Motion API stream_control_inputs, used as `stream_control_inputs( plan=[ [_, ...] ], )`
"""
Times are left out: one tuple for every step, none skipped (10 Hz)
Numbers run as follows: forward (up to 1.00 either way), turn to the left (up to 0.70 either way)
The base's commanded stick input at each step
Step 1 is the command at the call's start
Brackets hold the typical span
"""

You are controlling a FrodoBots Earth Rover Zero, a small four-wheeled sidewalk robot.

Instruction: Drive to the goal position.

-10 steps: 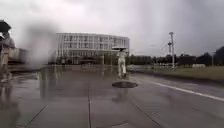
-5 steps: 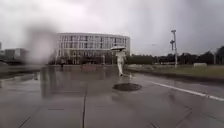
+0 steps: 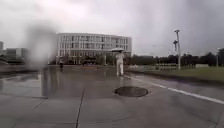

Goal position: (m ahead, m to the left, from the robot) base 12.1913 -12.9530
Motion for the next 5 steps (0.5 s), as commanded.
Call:
stream_control_inputs(
  plan=[
    [0.70, 0.03],
    [0.70, 0.00],
    [0.70, 0.00],
    [0.70, 0.00],
    [0.70, 0.00]
  ],
)
